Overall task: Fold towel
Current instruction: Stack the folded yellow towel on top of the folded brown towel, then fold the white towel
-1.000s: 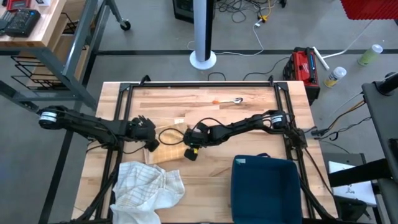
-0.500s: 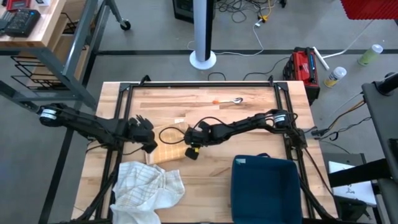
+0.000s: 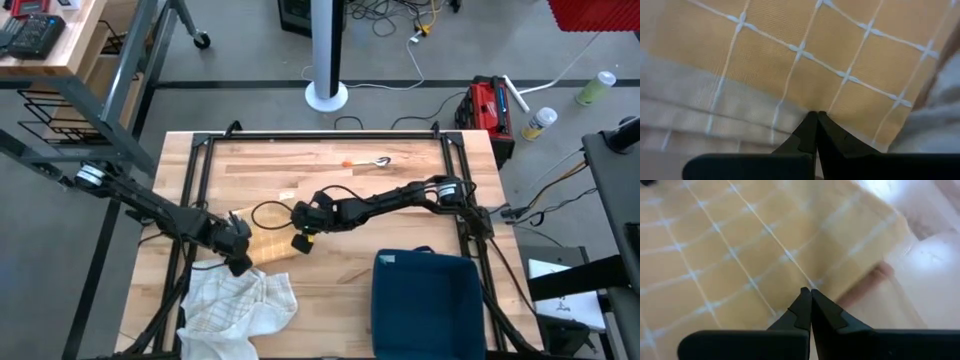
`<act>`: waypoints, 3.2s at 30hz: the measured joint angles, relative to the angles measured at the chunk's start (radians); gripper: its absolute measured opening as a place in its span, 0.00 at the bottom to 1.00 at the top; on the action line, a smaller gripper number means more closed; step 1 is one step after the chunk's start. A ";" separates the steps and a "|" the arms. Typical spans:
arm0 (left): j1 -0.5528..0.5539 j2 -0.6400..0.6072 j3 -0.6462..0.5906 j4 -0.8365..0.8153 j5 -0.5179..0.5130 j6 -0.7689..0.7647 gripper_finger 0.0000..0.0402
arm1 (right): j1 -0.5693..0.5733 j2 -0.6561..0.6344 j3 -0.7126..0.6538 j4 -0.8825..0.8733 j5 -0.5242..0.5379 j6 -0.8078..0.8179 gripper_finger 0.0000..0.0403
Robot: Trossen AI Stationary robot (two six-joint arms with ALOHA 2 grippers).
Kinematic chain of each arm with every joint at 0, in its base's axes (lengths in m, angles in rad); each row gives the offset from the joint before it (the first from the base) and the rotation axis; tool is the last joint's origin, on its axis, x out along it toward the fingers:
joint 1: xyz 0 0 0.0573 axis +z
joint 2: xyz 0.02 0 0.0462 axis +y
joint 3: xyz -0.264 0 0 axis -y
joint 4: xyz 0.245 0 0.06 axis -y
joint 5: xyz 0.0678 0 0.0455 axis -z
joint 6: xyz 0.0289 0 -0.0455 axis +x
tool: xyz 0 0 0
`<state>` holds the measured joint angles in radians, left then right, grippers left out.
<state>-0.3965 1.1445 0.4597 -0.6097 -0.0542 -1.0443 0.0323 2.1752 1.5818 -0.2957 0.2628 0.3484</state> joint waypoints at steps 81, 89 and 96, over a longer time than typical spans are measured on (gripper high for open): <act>0.126 -0.164 0.042 -0.195 -0.313 0.250 0.00 | -0.063 -0.017 0.046 -0.091 -0.141 -0.082 0.00; 0.041 -0.277 0.066 -0.077 0.025 0.091 0.00 | -0.007 -0.121 0.041 -0.193 -0.199 -0.154 0.00; -0.187 -0.250 0.058 0.099 0.011 -0.074 0.00 | 0.139 -0.159 0.000 -0.214 -0.174 -0.211 0.00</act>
<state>-0.5830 0.8945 0.5182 -0.5103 -0.0437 -1.1185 0.1718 2.0159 1.5814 -0.5099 0.0890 0.1376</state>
